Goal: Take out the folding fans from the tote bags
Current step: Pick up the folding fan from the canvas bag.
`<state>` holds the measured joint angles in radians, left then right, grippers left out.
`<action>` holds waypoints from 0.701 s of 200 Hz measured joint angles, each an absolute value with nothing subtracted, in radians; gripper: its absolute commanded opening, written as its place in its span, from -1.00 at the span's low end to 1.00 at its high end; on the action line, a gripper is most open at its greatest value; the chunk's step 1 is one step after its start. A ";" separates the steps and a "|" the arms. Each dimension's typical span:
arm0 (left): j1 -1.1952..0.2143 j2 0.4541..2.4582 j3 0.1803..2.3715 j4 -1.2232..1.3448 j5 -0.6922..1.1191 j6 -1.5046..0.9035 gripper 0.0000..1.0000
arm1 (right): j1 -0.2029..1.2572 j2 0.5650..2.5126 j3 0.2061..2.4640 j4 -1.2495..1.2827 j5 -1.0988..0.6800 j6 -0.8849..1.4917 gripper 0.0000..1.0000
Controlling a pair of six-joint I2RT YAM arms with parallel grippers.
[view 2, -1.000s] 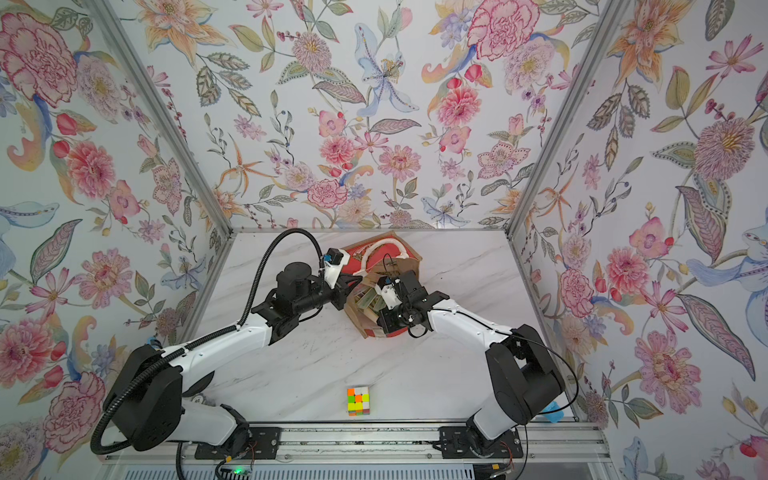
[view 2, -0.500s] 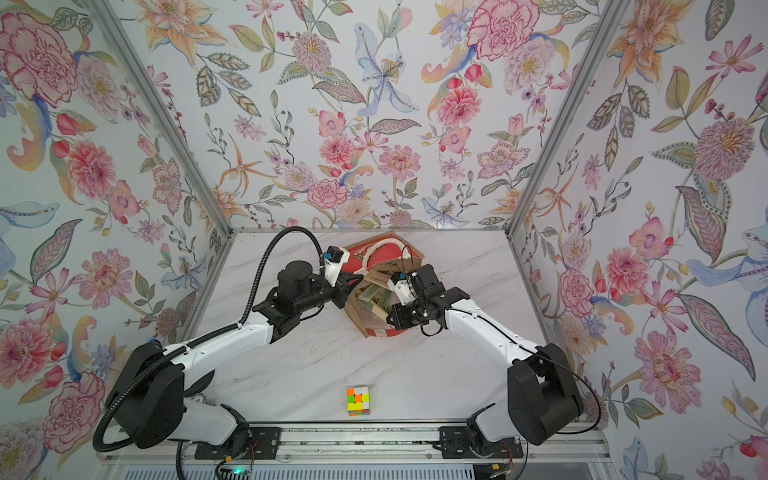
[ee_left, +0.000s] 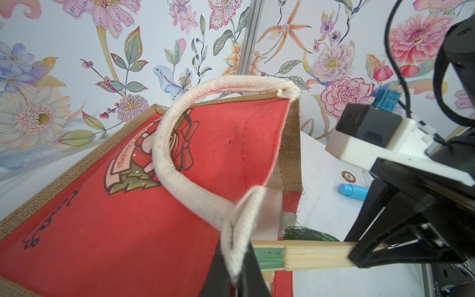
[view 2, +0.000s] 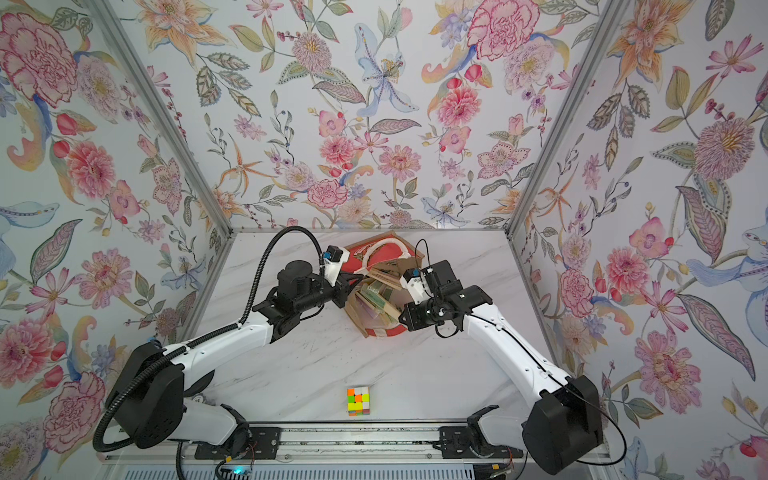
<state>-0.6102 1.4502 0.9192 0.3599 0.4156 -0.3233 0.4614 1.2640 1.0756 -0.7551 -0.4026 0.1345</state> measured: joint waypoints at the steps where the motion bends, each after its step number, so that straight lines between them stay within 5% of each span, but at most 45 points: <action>1: -0.610 1.450 0.919 0.360 0.416 -0.323 -1.00 | 0.461 1.261 1.076 -0.761 -0.402 0.134 -1.00; 140: -0.606 1.465 0.935 0.360 0.416 -0.342 -1.00 | 0.441 0.877 0.924 -1.008 -0.355 0.248 -1.00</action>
<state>-0.6056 1.4651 0.9348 0.3599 0.4160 -0.3420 0.4412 0.8772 0.9237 -1.0077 -0.3546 0.2481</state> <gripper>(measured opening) 0.070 0.100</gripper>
